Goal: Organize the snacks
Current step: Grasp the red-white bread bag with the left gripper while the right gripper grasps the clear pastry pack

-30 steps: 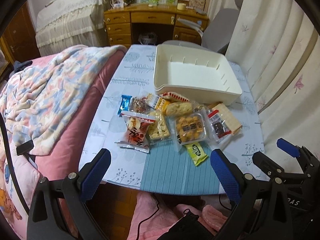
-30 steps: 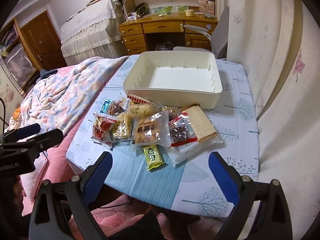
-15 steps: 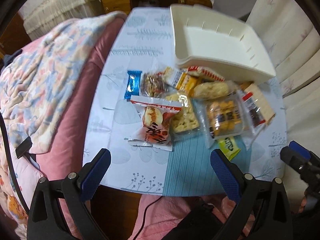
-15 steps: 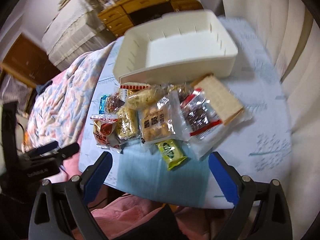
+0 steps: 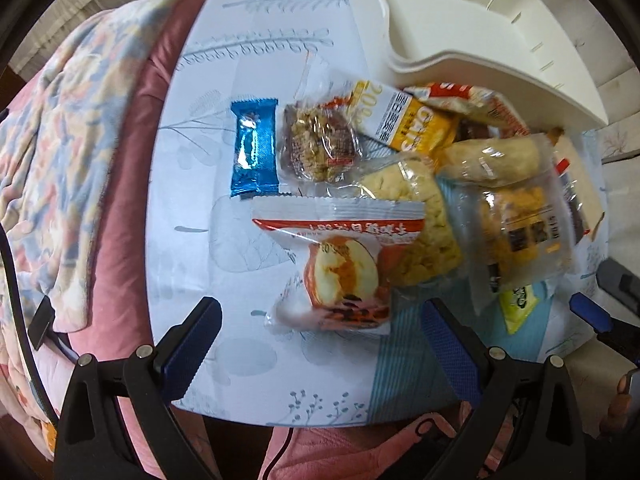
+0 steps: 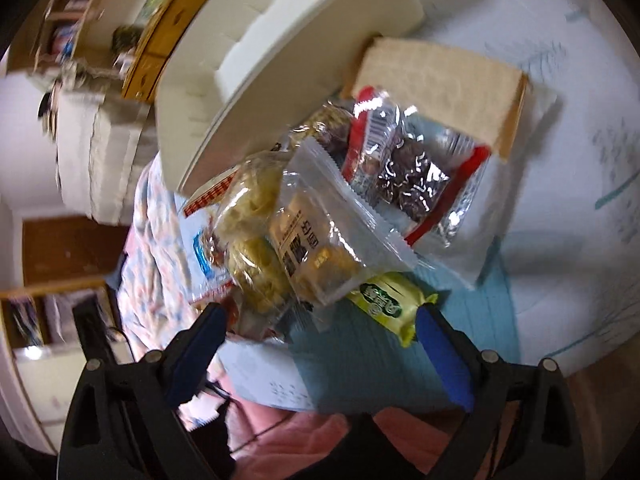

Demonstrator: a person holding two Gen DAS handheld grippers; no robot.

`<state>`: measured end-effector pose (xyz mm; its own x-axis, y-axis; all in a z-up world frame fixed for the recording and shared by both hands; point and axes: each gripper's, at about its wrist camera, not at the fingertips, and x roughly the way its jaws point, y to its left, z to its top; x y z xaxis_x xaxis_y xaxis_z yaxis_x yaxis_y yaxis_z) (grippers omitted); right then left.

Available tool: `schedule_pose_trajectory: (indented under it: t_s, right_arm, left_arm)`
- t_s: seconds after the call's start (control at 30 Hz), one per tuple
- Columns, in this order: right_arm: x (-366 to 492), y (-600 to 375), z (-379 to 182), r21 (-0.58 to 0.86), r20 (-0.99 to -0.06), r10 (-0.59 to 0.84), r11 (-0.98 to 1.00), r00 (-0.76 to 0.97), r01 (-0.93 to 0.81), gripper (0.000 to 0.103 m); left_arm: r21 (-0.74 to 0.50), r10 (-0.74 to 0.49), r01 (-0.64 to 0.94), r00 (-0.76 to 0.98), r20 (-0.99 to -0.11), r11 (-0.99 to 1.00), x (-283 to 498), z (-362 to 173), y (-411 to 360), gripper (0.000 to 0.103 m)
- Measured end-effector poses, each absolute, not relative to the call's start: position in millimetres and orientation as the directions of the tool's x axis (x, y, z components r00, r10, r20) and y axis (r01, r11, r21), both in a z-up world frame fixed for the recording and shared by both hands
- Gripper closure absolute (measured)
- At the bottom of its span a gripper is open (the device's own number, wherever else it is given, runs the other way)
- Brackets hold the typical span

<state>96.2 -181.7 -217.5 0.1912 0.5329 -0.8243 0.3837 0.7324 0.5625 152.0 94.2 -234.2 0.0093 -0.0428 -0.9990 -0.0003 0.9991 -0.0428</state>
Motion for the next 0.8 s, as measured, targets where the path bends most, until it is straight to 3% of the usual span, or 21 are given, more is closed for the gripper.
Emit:
schedule_pose_trajectory:
  t_s: [0.33,0.43,0.57,0.63,0.8]
  right_arm:
    - [108.8,-176.0,-247.8,0.611,-0.786,0.561,0.643,0.259,0.462,0.031]
    - [112.2,-178.1,-252.4,0.625,-0.776,0.566,0.625,0.279,0.469,0.039]
    - [115.1,-183.3,-260.6,0.595,-0.799,0.537,0.646,0.27,0.477,0.059]
    - [115.1,-187.5,-261.9,0.604,-0.792,0.543,0.635,0.278,0.481,0.061]
    - [108.5,-195.1,-261.5,0.627,-0.774,0.561,0.62,0.293,0.471,0.07]
  left_arm:
    - [-0.088,-0.087,0.018,-0.041,-0.995,0.996,162.4,-268.3,105.6,0.004]
    - [-0.102,-0.101,0.016,-0.052,-0.994,0.995,165.4,-275.5,107.4,0.009]
    - [-0.137,-0.136,0.007,-0.054,-0.989,0.991,168.0,-281.9,110.8,0.023]
    - [-0.15,-0.149,0.006,-0.055,-0.987,0.989,167.6,-283.4,112.0,0.031]
    - [-0.152,-0.152,-0.011,-0.053,-0.987,0.988,168.4,-285.4,110.6,0.035]
